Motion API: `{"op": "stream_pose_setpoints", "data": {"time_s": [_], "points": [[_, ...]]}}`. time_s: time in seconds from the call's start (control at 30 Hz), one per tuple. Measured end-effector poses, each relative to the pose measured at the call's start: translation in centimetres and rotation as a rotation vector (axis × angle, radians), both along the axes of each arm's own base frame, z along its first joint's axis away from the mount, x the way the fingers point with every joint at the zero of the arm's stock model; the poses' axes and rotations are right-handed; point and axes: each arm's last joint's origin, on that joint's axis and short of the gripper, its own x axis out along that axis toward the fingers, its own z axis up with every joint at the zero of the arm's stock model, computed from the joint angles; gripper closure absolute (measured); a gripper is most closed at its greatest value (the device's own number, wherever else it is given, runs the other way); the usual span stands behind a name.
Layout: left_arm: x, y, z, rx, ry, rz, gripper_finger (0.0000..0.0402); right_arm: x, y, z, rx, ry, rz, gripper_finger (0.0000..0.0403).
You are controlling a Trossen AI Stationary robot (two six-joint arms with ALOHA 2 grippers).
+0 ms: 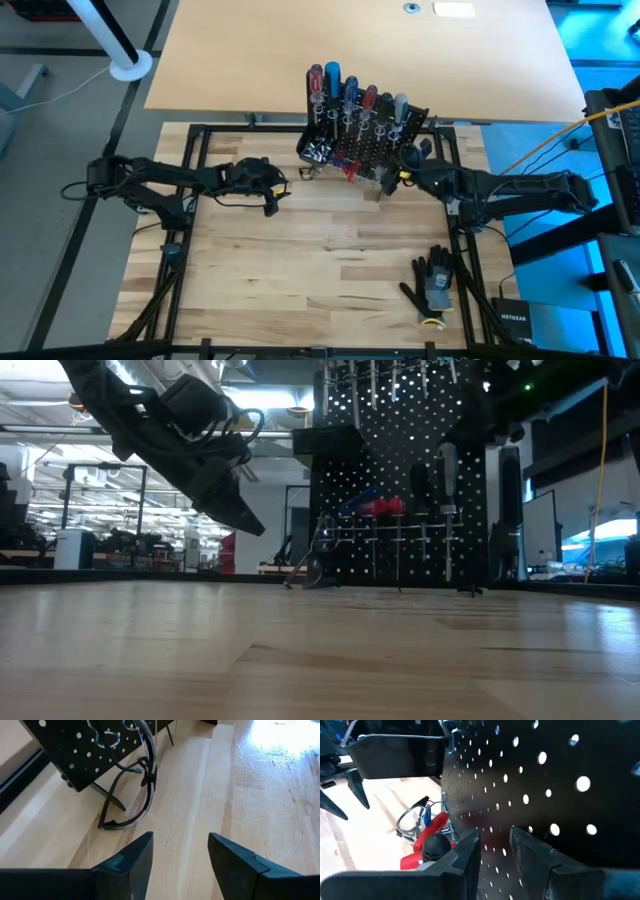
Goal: Hang tools onto peg board
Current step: Adjust the black pegboard
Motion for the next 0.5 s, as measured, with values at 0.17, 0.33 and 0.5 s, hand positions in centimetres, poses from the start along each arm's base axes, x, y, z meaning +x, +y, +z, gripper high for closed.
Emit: {"op": "stream_pose_setpoints", "data": {"time_s": [0.17,0.33,0.5], "points": [[-0.1,0.0,-0.2,-0.006,0.02,0.0,0.0224,-0.2,-0.7,-0.1,-0.013,0.028,-0.026,0.0288],[-0.1,0.0,-0.2,-0.009,0.023,0.002,0.0224,-0.4,-1.3,-0.1,-0.05,0.071,-0.062,0.0288],[-0.1,0.0,-0.2,-0.009,0.017,0.003,0.0224,-0.6,-2.0,-0.2,-0.067,0.094,-0.093,0.0288]]}}
